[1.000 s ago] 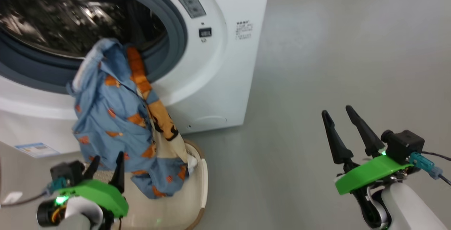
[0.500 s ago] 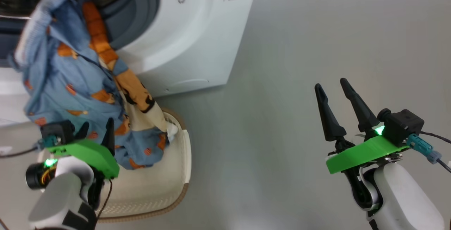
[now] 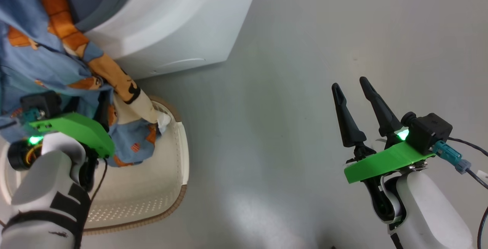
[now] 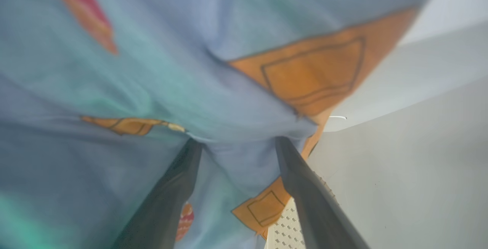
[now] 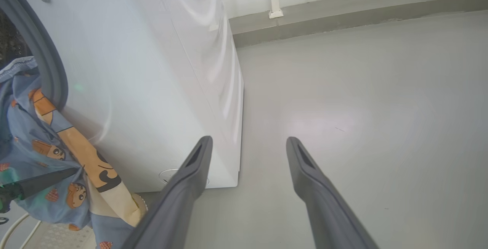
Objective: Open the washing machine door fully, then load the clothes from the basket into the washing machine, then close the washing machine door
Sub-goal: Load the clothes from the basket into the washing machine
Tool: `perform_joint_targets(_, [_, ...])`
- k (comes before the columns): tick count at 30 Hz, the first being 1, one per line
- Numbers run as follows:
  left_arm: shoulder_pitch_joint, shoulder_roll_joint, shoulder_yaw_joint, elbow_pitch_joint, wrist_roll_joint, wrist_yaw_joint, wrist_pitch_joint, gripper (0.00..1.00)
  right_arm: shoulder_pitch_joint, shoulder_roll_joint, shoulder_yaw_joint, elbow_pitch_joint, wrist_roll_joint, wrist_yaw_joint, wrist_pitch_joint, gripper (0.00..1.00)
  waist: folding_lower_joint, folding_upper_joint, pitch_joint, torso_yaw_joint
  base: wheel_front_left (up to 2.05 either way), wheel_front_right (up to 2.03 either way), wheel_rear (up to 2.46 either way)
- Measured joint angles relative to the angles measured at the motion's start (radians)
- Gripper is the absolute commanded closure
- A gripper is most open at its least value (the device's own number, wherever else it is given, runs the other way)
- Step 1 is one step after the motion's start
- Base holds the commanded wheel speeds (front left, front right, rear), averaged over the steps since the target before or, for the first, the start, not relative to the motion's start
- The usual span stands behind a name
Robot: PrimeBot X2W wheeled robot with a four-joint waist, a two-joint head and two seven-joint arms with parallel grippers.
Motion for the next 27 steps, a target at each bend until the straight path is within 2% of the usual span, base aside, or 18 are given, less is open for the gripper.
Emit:
perform_joint_targets(6, [-0.051,0.009,-0.022,0.025,-0.017,0.000,-0.022,0.00,-0.022,0.003,-0.001,-0.004,-0.006,0.000,0.000,0.00,0.0000,0.0000,0.036,-0.012,0.00,0.00,0.00])
perform_joint_targets(12, [-0.099,0.007,0.003,0.053,-0.044,0.000,-0.059,0.00,-0.034,0.009,0.000,-0.003,-0.009,0.000,0.000,0.00,-0.0001,0.0000,0.052,-0.014,0.00,0.00,0.00])
perform_joint_targets(13, [-0.103,0.006,0.006,0.053,-0.049,0.000,-0.061,0.16,-0.038,0.010,0.000,-0.003,-0.012,0.000,0.000,0.00,0.0000,0.0000,0.052,-0.013,0.00,0.00,0.00])
perform_joint_targets(15, [-0.104,0.002,0.006,0.053,-0.051,0.000,-0.062,0.89,-0.038,0.012,0.000,-0.002,-0.020,0.000,0.000,0.00,0.0000,0.0000,0.051,-0.011,0.00,0.00,0.00])
perform_joint_targets(16, [-0.104,-0.001,0.006,0.053,-0.051,0.000,-0.067,1.00,-0.039,0.013,0.000,-0.001,-0.021,0.000,0.000,0.00,0.0000,0.0000,0.050,-0.011,0.00,0.00,0.00])
perform_joint_targets(22, [-0.096,-0.011,-0.008,0.039,-0.064,0.000,-0.070,1.00,-0.040,0.013,0.000,0.007,-0.021,0.000,0.000,0.00,0.0000,0.0000,0.034,-0.002,0.00,0.00,0.00])
perform_joint_targets(27, [-0.050,-0.010,-0.026,-0.051,-0.072,0.000,-0.070,1.00,-0.040,0.013,0.000,0.011,-0.021,0.000,0.000,0.00,0.0000,0.0000,0.004,0.010,0.00,0.00,0.00])
